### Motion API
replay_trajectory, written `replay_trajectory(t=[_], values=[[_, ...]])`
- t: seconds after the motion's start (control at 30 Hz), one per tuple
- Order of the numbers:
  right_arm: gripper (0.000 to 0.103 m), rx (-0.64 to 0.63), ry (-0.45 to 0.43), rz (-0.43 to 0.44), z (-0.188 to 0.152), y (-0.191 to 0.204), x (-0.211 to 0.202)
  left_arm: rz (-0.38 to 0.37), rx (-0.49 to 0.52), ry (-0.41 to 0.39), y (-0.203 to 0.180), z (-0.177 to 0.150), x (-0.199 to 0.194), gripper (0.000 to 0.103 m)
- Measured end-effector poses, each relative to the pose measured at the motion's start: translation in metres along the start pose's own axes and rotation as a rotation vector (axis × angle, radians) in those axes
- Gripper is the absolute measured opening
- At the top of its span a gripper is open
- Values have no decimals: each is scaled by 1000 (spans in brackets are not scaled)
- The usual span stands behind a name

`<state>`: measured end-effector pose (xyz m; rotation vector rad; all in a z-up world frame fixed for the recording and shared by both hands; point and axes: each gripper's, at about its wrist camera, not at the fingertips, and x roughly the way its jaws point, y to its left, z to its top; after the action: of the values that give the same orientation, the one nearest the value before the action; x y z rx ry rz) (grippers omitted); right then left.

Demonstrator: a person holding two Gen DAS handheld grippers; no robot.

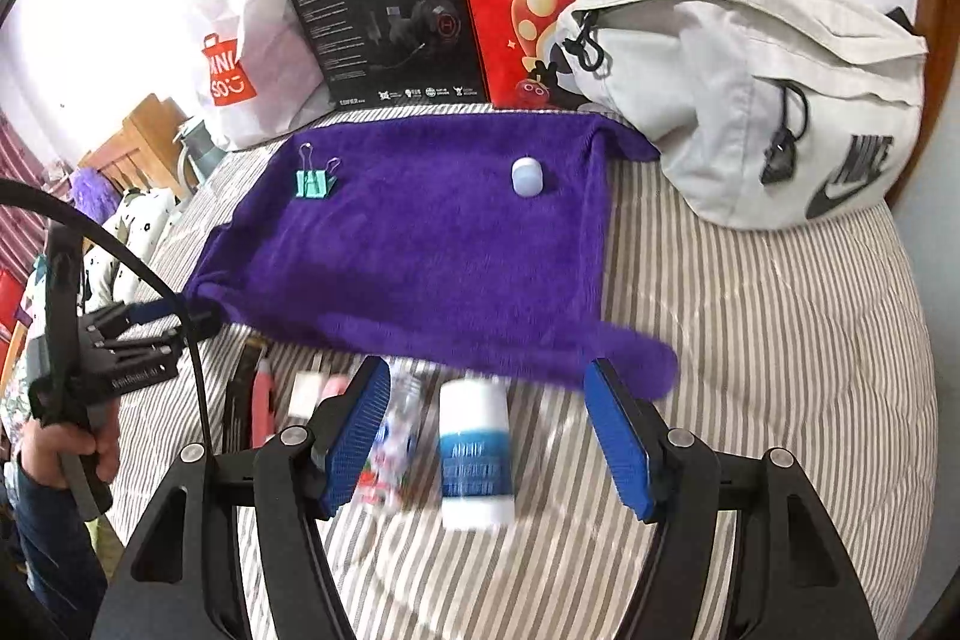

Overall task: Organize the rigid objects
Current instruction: 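Grasp the black-gold Grand Reserve box with left while right moves toward the balm jar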

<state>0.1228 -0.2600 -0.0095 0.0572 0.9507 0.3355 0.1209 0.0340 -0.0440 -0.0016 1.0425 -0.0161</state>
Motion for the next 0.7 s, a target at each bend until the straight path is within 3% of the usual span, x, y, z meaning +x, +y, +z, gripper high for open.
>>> replay_trajectory(t=[0.3, 0.47, 0.57, 0.7], values=[[69, 18, -8, -31, -41, -4, -21, -44, 7, 19, -13, -33, 5, 67], [69, 42, -15, -22, -59, -12, -28, -29, 47, 16, -34, -38, 5, 67], [69, 49, -17, -13, -68, -16, -29, 27, 79, 2, -45, -43, 10, 69], [69, 43, -5, -24, -77, -18, -30, 20, 38, -25, -37, -44, 9, 64]])
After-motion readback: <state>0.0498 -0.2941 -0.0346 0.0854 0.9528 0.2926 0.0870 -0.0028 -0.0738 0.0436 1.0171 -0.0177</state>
